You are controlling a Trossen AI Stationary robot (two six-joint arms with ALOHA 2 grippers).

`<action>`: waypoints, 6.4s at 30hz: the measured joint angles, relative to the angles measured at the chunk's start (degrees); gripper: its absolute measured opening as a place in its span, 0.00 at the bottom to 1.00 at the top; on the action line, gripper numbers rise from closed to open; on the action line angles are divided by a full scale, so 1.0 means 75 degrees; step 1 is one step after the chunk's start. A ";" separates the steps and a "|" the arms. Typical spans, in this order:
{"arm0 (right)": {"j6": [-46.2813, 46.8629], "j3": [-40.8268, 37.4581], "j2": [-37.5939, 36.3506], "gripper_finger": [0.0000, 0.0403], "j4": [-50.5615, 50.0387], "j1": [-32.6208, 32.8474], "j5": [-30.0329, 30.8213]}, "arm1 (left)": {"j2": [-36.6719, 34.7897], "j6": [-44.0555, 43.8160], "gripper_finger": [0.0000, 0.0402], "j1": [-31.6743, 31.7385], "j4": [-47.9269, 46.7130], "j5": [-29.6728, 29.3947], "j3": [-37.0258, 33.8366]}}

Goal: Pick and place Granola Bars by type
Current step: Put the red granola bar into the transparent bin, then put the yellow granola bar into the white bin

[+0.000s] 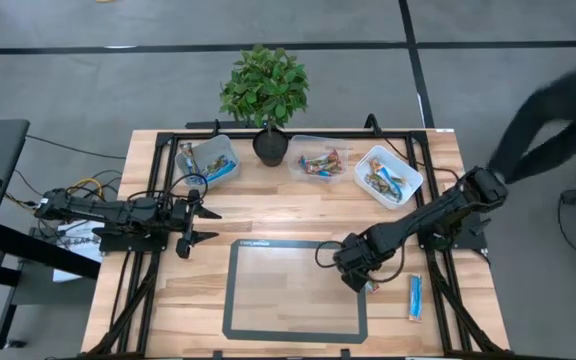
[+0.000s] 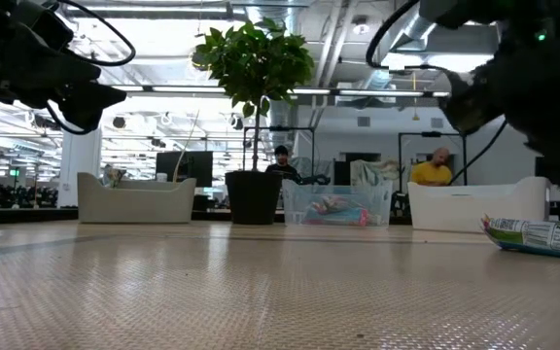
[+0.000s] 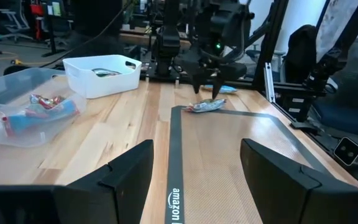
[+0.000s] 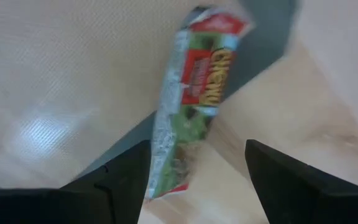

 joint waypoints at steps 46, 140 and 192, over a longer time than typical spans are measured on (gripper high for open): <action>-0.2962 -0.0002 -0.0853 0.04 0.3431 -0.2751 0.2689 | 0.0001 -0.0124 0.58 0.0000 -0.0038 -0.0016 -0.0006; 0.8719 0.2235 0.0258 0.66 -0.3499 0.2800 -0.0374 | 0.0023 -0.0119 0.58 0.0006 0.0041 -0.0543 -0.0009; 0.8863 -0.1094 0.0314 0.06 0.0408 0.3039 -0.0562 | 0.0023 -0.0207 0.58 0.0006 0.0038 -0.0540 -0.0009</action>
